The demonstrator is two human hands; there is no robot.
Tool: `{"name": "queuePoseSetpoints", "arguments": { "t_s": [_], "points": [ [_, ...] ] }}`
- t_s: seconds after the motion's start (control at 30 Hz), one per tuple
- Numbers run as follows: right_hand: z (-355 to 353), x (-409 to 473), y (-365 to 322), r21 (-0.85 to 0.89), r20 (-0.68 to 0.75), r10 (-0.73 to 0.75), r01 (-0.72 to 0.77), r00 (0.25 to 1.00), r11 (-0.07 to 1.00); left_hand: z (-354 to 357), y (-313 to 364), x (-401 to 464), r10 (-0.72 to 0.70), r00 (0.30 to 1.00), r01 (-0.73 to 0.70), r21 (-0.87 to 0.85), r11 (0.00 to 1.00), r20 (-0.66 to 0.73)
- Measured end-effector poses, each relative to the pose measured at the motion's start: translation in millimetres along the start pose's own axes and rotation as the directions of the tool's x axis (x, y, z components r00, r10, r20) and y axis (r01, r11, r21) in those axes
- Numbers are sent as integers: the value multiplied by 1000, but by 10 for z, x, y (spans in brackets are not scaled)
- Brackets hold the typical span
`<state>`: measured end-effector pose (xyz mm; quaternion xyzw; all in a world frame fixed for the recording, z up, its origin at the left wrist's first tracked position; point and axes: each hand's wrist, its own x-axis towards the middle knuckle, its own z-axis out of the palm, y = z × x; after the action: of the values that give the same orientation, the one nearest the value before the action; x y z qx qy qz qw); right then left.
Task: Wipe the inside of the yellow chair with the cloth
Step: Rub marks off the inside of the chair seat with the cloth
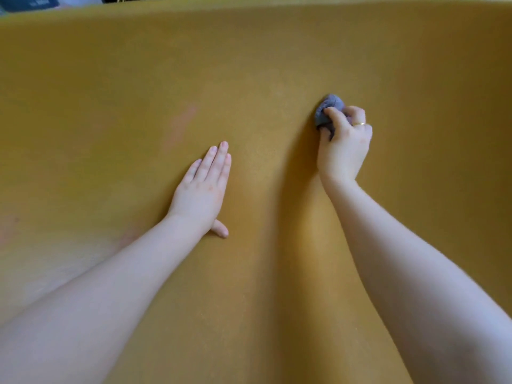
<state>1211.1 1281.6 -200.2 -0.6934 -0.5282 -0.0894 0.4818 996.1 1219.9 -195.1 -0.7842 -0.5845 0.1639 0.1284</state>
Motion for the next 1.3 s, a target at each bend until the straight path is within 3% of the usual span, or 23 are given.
{"name": "queuePoseSetpoints", "arguments": {
  "t_s": [0.1,0.2,0.37,0.53,0.63,0.77,0.83,0.9,1.0,1.07,1.17,1.3],
  "points": [
    [82,-586,-107,24,89,-186,184,979,983,-18,-4,-22,1,1000,-1,-19,1000,-7],
    [47,-1128,-58,45,221,-363,363,905,931,-55,28,-41,-10,1000,10,-33,999,-16],
    [-63,-895,119,-22,322,-606,646,727,763,-128,204,-10,-80,997,79,-32,996,-7],
    [-146,7,491,-234,86,-598,599,797,766,-216,358,231,33,998,-29,81,996,-47],
    [46,61,554,-263,-57,-543,512,838,818,-184,355,312,57,998,-55,53,997,-27],
    [164,-364,402,-193,-42,-436,420,899,887,-201,352,286,62,998,-61,31,998,-17],
    [80,-632,418,-134,86,-516,523,852,842,-244,378,275,56,998,-56,11,998,-12],
    [-15,-817,485,-60,196,-624,645,756,762,-269,392,257,44,999,-44,-1,999,-4],
    [-87,-650,586,-62,253,-758,792,602,608,-281,408,234,32,999,-32,-3,999,10],
    [-133,-347,625,-126,245,-787,823,567,554,-287,421,230,27,1000,-27,0,1000,15],
    [-206,167,662,-232,174,-750,767,638,599,-277,432,231,25,999,-25,11,1000,23],
    [-111,410,499,-253,-31,-460,439,887,862,-235,406,249,34,999,-34,13,999,19]
  ]
}}
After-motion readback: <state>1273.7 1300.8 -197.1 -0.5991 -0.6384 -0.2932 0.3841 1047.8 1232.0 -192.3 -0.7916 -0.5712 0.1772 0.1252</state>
